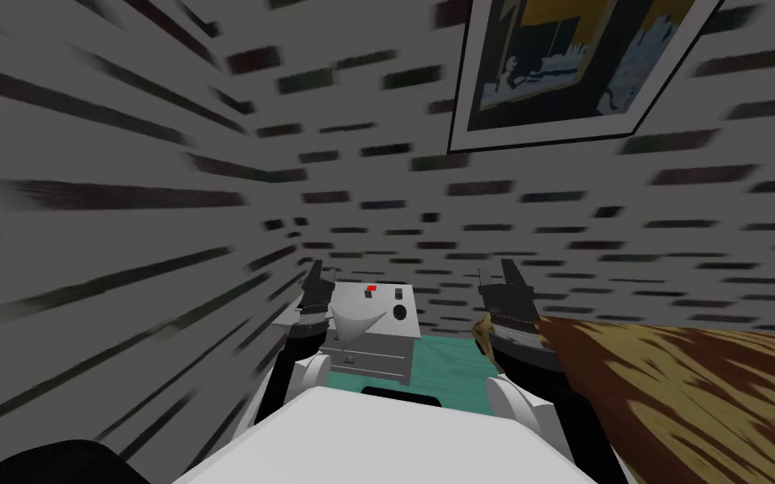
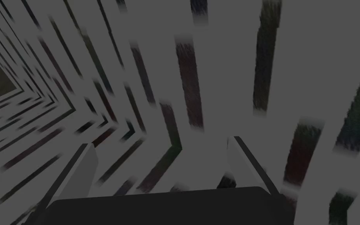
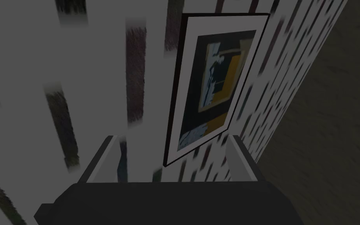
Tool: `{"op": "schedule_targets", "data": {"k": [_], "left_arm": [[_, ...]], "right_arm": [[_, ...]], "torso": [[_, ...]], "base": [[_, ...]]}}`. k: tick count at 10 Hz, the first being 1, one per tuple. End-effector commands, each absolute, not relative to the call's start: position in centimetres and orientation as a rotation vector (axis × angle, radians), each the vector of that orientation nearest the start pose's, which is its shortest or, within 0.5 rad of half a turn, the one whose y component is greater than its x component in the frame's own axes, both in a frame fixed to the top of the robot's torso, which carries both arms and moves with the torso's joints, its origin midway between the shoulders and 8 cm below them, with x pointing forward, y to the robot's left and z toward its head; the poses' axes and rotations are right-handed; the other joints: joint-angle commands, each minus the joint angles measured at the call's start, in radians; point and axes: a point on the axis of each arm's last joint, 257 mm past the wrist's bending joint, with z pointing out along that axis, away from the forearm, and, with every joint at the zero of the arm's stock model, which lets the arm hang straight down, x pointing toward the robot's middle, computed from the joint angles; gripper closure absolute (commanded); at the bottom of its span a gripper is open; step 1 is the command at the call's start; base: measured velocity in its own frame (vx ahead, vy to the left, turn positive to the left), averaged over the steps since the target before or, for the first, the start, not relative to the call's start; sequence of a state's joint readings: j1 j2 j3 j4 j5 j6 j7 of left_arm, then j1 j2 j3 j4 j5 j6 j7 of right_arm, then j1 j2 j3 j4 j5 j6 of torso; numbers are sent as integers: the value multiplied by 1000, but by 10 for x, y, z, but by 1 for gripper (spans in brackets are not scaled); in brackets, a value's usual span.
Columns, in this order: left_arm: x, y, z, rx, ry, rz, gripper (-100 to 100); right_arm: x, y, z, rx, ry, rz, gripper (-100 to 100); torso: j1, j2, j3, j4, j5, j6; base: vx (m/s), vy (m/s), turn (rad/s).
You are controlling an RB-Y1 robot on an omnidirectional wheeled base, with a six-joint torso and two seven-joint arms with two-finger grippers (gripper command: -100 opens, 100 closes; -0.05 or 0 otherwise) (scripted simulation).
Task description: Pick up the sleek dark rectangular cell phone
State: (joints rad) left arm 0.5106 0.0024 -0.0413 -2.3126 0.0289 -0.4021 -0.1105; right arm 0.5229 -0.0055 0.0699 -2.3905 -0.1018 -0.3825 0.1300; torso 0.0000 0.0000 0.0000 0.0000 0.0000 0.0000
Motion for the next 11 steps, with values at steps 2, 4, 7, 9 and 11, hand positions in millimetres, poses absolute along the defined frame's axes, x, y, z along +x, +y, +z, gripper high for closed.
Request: {"op": "schedule_targets", "data": {"k": [2,4,7,9,11], "left_arm": [[360,270,5,-676,749,-1214,-100],[369,272,-12,-666,829,-1175,-100],[386,282,-51,-668,975,-1088,-100],[392,286,-67,-662,1041,-1051,-100],[404,300,-103,-676,1161,-975,-100]], "right_arm": [[341,-267,43,698,618,1310,0],[341,-267,43,698,618,1310,0],[341,-267,43,698,618,1310,0],[341,-267,43,698,618,1310,0],[341,-267,43,698,618,1310,0]], "torso": [[1,1,0,0,0,0],[6,4,2,1,1,0],[9,5,3,1,2,0],[8,8,4,2,2,0],[5,4,2,1,1,0]], "base": [[-28,37,-112],[-63,96,-137],[-88,116,-239],[-106,91,-185],[-71,55,-241]]}}
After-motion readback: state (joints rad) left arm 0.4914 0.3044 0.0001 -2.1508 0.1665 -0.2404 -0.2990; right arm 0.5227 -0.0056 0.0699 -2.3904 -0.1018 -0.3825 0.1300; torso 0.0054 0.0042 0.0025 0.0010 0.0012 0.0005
